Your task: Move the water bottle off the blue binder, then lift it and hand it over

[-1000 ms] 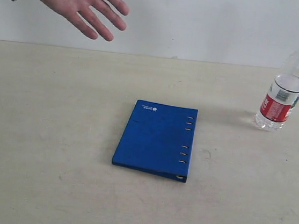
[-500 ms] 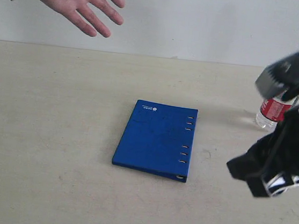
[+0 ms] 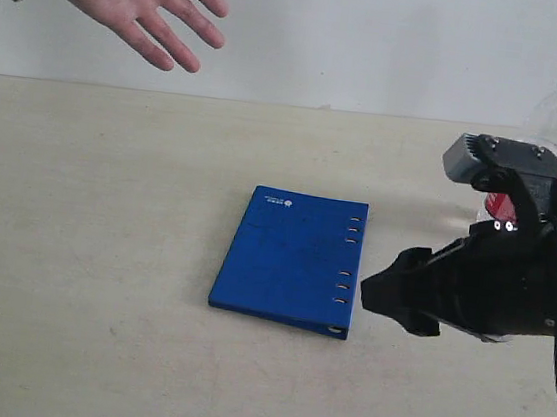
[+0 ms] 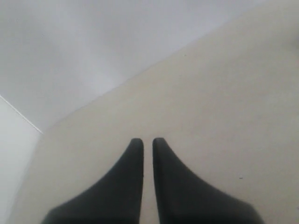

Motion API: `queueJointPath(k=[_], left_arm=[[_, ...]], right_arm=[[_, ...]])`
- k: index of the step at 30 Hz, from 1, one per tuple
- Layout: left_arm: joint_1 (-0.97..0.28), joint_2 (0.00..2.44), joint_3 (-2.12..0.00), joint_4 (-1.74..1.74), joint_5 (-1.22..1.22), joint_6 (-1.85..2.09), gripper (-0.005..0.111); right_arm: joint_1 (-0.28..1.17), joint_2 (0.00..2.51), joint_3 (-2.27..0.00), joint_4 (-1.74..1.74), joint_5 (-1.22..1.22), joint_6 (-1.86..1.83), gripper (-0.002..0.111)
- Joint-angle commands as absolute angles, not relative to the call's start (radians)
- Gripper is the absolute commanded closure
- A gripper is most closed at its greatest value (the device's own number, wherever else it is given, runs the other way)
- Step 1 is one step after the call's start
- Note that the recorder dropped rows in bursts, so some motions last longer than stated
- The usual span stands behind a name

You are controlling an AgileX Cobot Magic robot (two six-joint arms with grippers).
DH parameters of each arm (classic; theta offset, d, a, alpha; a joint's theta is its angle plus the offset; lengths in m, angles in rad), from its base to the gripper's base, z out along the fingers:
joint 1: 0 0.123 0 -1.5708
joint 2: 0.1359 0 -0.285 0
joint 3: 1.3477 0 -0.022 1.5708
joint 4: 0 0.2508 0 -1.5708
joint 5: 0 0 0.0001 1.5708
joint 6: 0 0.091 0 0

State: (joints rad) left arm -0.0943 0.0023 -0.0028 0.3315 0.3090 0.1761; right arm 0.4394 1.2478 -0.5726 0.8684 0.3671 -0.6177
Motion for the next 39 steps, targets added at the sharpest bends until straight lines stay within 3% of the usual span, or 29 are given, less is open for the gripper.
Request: queueJointPath(k=[1,6,8,10,17,24,32,39], left_arm=[[-0.102,0.0,0.0,0.499,0.277,0.187,0.1],[-0.102,0.0,0.0,0.401,0.19,0.068,0.1],[-0.102,0.0,0.0,-0.026,0.052,-0.342,0.1],[-0.102,0.0,0.0,-0.218,0.057,-0.494,0.1],[-0.102,0.0,0.0,-0.266,0.17,-0.571,0.1],[-0.103,0.22,0.0,-0.281,-0.012,-0.796,0.1],[-0.204,0.683,-0.087,-0.015,-0.282,-0.793,0.1],[-0.267,1.172,-0.272,0.532,-0.6,-0.873,0.1]], right_arm=[[0.441,1.28,-0.57,0.885,0.303,-0.584,0.049],[0.441,1.341,-0.57,0.882,0.274,-0.597,0.049],[0.441,1.349,-0.57,0.882,0.181,-0.632,0.049],[0.441,1.349,-0.57,0.882,0.103,-0.63,0.049],[0.441,1.349,-0.57,0.882,0.157,-0.583,0.049],[0.441,1.413,-0.57,0.883,0.163,-0.583,0.049],[0.441,1.522,-0.57,0.885,0.21,-0.585,0.049],[0.441,1.489,-0.57,0.885,0.107,-0.581,0.049]])
